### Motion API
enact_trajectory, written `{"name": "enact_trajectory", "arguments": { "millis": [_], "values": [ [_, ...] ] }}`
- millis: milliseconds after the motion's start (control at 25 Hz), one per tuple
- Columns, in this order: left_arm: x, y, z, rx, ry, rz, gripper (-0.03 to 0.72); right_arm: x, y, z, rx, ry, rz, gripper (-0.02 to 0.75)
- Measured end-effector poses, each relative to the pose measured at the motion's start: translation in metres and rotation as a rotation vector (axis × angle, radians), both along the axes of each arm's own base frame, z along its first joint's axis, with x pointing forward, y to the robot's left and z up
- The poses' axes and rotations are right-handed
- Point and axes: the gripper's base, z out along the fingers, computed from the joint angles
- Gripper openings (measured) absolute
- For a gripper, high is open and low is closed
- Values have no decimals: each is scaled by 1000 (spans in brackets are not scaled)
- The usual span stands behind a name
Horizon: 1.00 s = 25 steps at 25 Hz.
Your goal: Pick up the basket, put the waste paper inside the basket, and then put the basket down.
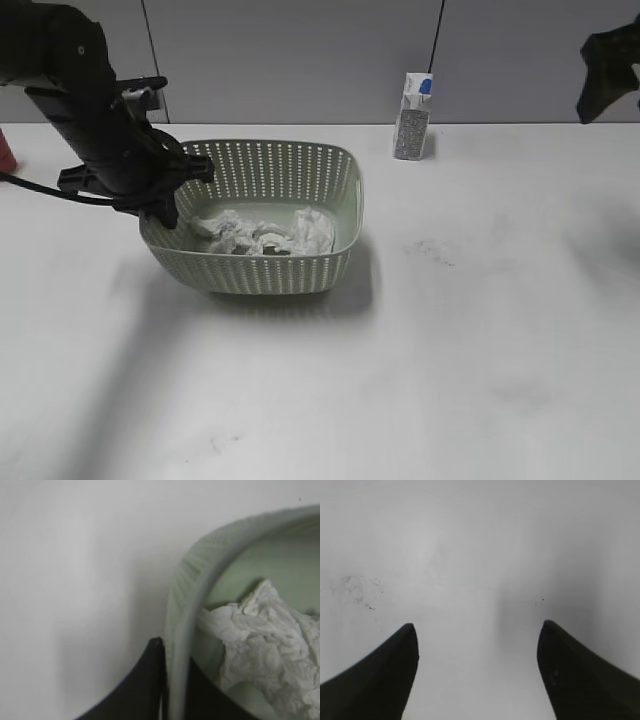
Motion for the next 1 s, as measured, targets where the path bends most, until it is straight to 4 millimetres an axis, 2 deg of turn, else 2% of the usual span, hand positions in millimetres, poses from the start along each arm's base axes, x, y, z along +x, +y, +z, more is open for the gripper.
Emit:
{"name": "enact_trajectory", "arguments": {
  "millis": [80,200,320,440,560,680,880,1000],
  "values": [
    [1,-1,0,-7,-9,5,40,-1,-11,-1,-2,23,-21,586],
    [1,-1,0,-14,-9,9,173,-2,-17,-1,-3,35,-31,585],
    [1,-1,0,-17,-8,11,421,-4,-17,-2,-4,54,-28,585],
    [0,-1,1,-17,0,10,620,-7,-16,-3,-8,86,-14,585],
    [-3,2,10,-17,5,10,676,-12,-16,3,-9,91,-8,585],
    [-7,13,32,-19,-16,16,686,-26,-16,18,-12,60,2,585],
    [-21,46,81,20,-80,-52,667,-66,-17,58,-15,-40,9,585],
    [-33,69,103,62,-80,-102,657,-95,-17,71,-15,-91,8,585]
  ]
}}
